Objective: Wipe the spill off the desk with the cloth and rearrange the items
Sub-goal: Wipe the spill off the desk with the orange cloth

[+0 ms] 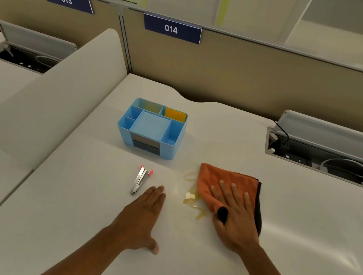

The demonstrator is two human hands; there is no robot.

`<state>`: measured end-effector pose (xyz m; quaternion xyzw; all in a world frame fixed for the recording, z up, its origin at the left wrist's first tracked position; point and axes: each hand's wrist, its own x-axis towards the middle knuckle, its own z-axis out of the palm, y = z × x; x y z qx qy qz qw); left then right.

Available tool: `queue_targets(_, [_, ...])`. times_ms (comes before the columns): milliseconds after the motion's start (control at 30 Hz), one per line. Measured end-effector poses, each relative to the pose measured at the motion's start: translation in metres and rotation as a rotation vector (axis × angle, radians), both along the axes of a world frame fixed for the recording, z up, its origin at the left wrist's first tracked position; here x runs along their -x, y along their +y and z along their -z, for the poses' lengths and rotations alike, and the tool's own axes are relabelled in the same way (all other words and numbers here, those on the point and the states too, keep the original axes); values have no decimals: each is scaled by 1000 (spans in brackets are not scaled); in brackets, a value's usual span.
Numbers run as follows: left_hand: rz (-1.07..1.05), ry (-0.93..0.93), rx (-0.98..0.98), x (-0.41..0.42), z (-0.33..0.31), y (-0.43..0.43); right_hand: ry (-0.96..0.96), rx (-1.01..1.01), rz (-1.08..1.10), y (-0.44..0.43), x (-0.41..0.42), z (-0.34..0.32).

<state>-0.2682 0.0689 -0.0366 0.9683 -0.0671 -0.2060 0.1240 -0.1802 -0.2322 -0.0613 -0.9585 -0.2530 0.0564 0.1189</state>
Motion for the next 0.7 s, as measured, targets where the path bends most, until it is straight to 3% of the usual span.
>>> queue_targets(233, [16, -8, -5, -4, 1, 1, 25, 96, 225, 17, -73, -7])
queue_targets(400, [-4, -23, 15, 0, 2, 8, 55, 124, 92, 69, -98, -6])
queue_targets(700, [-42, 5, 8, 3, 1, 13, 44, 135, -203, 104, -30, 1])
